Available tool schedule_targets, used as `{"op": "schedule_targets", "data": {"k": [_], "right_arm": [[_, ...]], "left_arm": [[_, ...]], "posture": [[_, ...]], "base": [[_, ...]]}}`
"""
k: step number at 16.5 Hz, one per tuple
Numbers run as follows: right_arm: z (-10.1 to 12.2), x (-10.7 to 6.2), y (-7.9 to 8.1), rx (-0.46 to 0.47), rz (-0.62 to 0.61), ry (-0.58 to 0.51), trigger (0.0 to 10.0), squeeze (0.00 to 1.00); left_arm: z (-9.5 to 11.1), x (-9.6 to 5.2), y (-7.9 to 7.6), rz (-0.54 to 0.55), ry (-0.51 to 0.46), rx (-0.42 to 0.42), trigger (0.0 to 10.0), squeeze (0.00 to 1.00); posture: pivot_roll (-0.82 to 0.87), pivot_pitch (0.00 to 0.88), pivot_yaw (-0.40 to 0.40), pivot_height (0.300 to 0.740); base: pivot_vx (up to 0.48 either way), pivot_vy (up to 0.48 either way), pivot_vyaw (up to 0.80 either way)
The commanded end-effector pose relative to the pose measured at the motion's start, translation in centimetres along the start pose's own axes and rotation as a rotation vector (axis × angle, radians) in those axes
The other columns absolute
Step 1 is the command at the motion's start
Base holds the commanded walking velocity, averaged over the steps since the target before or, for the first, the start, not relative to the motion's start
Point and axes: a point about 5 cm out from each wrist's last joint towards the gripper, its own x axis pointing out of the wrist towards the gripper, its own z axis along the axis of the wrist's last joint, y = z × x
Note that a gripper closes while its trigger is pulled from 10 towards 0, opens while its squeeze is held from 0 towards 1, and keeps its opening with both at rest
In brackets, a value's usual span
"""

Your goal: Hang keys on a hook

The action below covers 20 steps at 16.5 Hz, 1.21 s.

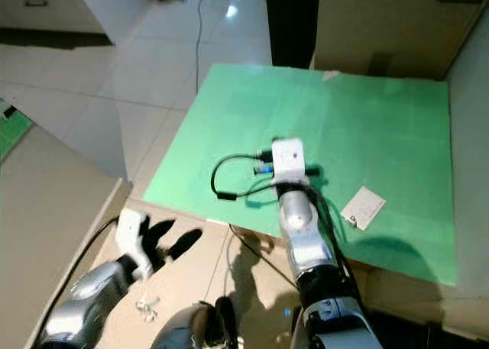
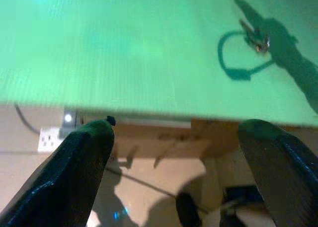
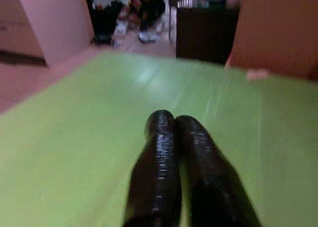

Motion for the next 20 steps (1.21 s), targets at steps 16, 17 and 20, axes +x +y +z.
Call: {"op": "schedule_targets", "data": {"k": [16,17,20], "right_arm": [[-7.3,-5.5,1.6,0.01,0.052,0.319,10.0,1.0],[-7.5,-5.5,1.7,0.015,0.046,0.327,10.0,1.0],[-7.5,-5.3,1.6,0.011,0.044,0.33,10.0,1.0]], "left_arm": [[0.9,-0.8,3.7,0.094,0.008,0.112,10.0,0.0],[1.0,-0.7,3.7,0.089,0.011,0.124,10.0,0.0],[0.9,-0.3,3.0,0.058,0.017,0.155,10.0,0.0]], "posture": [[-0.03,0.101,0.228,0.74],[-0.03,0.1,0.226,0.74],[-0.03,0.096,0.224,0.74]], "base": [[0.0,0.0,0.0],[0.0,0.0,0.0],[0.0,0.48,-0.53]]}}
